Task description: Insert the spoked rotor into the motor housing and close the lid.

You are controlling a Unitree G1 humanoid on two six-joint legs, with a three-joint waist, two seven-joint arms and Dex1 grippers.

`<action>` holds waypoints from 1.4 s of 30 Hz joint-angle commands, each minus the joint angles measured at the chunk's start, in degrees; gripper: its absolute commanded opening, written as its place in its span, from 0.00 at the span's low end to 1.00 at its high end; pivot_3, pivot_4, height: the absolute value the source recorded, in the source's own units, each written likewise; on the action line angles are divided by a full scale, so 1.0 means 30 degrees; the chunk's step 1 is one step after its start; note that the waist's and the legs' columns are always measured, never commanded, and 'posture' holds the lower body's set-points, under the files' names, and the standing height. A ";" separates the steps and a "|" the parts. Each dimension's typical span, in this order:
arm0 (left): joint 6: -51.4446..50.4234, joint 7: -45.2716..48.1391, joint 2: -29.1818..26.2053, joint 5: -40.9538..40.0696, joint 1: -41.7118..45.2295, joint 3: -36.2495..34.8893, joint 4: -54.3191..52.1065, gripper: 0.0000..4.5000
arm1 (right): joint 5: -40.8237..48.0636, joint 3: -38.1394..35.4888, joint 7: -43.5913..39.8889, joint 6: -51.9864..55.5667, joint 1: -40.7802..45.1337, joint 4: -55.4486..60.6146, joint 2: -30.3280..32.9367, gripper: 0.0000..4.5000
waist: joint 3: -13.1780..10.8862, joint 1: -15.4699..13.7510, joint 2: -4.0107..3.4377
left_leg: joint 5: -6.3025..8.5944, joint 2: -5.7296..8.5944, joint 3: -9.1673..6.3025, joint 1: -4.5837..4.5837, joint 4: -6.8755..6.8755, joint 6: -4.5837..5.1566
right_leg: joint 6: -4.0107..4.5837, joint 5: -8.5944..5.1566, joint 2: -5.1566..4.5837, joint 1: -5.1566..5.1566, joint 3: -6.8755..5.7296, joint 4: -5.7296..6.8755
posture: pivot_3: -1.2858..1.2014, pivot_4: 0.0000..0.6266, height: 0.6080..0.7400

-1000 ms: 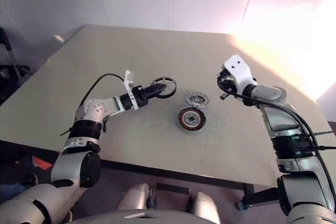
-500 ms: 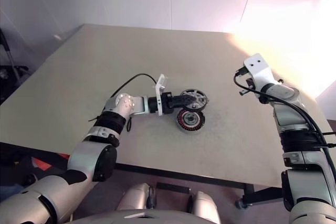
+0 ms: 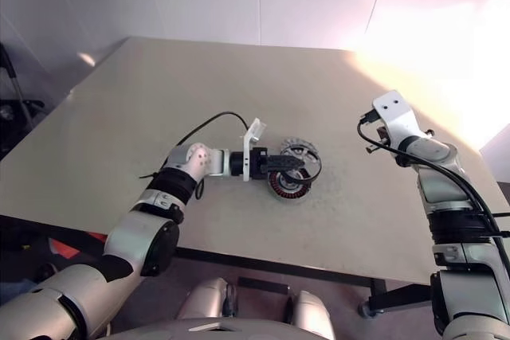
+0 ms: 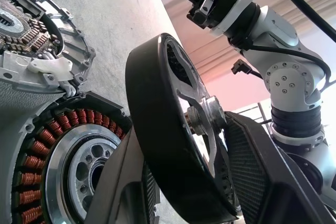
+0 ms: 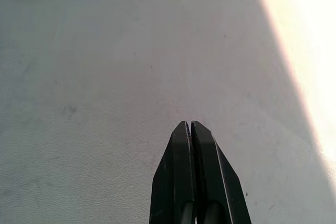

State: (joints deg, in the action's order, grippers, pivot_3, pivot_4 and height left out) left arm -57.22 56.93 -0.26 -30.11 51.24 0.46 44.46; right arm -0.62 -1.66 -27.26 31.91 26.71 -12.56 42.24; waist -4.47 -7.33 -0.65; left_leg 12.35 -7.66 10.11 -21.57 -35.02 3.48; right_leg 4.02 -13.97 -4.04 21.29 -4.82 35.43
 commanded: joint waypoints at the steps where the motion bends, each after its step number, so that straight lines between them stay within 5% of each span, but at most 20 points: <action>1: 0.0575 0.0521 -0.0263 0.0109 0.0060 0.0032 -0.0751 0.43 | -0.0076 -0.0619 0.0204 -0.0059 0.0308 0.0748 0.0187 0.00 | -0.0001 0.0010 -0.0010 | 0.0000 0.0000 0.0000 0.0000 0.0000 0.0000 | 0.0000 0.0000 0.0000 0.0001 0.0000 0.0001 | 0.52 0.00 1.00; 6: 0.0798 0.0534 -0.0792 0.0362 -0.0192 0.0214 -0.1225 0.78 | -0.0174 -0.0394 0.0207 -0.0239 0.0536 0.0536 0.0078 0.00 | 0.0000 0.0004 -0.0013 | 0.0000 0.0000 0.0000 0.0001 -0.0001 0.0000 | 0.0000 0.0000 0.0001 -0.0001 0.0000 0.0003 | 0.52 0.00 1.00; 16: 0.0804 0.1006 -0.2102 0.0248 -0.0593 0.0162 -0.2662 0.78 | -0.0126 -0.0098 -0.0219 -0.0481 0.0613 0.0665 -0.0072 0.00 | 0.0001 0.0016 -0.0026 | 0.0000 0.0000 0.0000 0.0000 -0.0001 -0.0002 | 0.0001 0.0000 -0.0002 0.0001 0.0000 0.0006 | 0.52 0.00 1.00; 29: 0.0865 0.0699 -0.4530 -0.0423 -0.1434 -0.1427 -0.4249 0.78 | 0.1472 0.0156 -0.4685 -0.1511 -0.2489 0.7101 0.0582 0.00 | -0.0001 -0.0009 -0.0040 | 0.0003 -0.0004 -0.0001 0.0008 -0.0006 -0.0003 | 0.0000 -0.0001 -0.0004 -0.0010 -0.0001 0.0010 | 0.52 0.00 1.00; 37: 0.0947 -0.0809 -0.4017 -0.0897 -0.2724 -0.2633 -0.5177 0.78 | 0.6846 -0.1307 -0.7210 -0.0364 -0.3908 1.0841 -0.1099 0.00 | 0.0000 -0.0009 -0.0040 | 0.0004 -0.0006 -0.0001 0.0024 0.0002 -0.0005 | -0.0003 -0.0002 -0.0005 -0.0021 -0.0002 0.0007 | 0.52 0.00 1.00; 42: 0.0957 -0.1282 -0.4105 -0.0948 -0.3299 -0.2804 -0.5542 0.78 | 0.7629 -0.1209 -0.7900 -0.0486 -0.5038 1.1160 -0.0779 0.00 | 0.0000 -0.0046 -0.0040 | 0.0010 -0.0003 -0.0002 0.0027 -0.0012 0.0004 | -0.0003 -0.0001 -0.0007 -0.0036 -0.0001 0.0002 | 0.52 0.00 1.00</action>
State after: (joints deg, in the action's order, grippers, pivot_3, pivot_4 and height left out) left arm -54.78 53.36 -12.22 -31.80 41.37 -7.11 30.39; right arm 20.55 -3.59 -50.37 30.66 11.48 18.84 38.96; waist -4.47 -7.47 -0.77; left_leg 12.38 -7.67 10.11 -21.49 -35.06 3.48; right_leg 4.01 -13.97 -4.06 21.18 -4.83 35.43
